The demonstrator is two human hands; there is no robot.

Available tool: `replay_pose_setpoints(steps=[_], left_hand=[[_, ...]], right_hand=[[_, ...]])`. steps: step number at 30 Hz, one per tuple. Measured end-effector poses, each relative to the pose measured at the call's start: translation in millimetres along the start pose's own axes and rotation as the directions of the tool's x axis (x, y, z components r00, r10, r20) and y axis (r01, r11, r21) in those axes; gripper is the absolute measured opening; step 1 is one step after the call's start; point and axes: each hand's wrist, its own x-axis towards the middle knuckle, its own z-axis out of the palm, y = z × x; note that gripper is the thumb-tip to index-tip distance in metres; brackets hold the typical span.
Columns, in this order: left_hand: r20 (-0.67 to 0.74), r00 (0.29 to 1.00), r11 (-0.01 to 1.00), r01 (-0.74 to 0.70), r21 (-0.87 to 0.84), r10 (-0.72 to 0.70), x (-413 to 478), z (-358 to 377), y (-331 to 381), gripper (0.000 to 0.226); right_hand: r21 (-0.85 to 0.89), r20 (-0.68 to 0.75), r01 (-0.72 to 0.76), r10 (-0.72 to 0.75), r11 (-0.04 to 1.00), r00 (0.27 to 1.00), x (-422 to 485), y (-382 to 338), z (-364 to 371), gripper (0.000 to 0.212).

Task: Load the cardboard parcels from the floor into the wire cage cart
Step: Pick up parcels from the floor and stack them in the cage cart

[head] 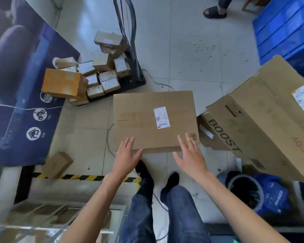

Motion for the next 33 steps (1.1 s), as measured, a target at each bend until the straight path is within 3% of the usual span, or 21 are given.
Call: replay_pose_setpoints(steps=[8,12,17,21,24,29,33], left_hand=[[-0.011,0.989,0.989,0.144,-0.039,-0.144,101,18,-58,0.077],[-0.061,0.968,0.969,0.238,-0.064,-0.242,143,34,-102,0.093],[-0.023,0.917,0.884,0.377,-0.276,-0.398,178,61,-144,0.115],[0.026,0.899,0.803,0.404,-0.439,-0.438,187,81,-160,0.097],[0.084,0.876,0.723,0.442,-0.531,-0.474,192,84,-170,0.091],[0.115,0.859,0.645,0.458,-0.612,-0.5,199,85,-177,0.075],[0.077,0.875,0.634,0.405,-0.659,-0.478,195,75,-170,0.066]], right_hand=[[-0.009,0.079,-0.1,0.101,0.995,0.992,99,46,34,0.075],[0.01,0.089,-0.203,0.201,0.979,0.976,149,91,52,0.081],[0.055,0.141,-0.332,0.322,0.942,0.936,194,149,74,0.115],[0.18,0.275,-0.45,0.394,0.875,0.877,210,169,92,0.132],[0.273,0.277,-0.51,0.442,0.816,0.854,216,176,103,0.136],[0.414,0.301,-0.552,0.464,0.724,0.833,228,182,105,0.114],[0.486,0.254,-0.504,0.437,0.714,0.863,228,174,89,0.106]])
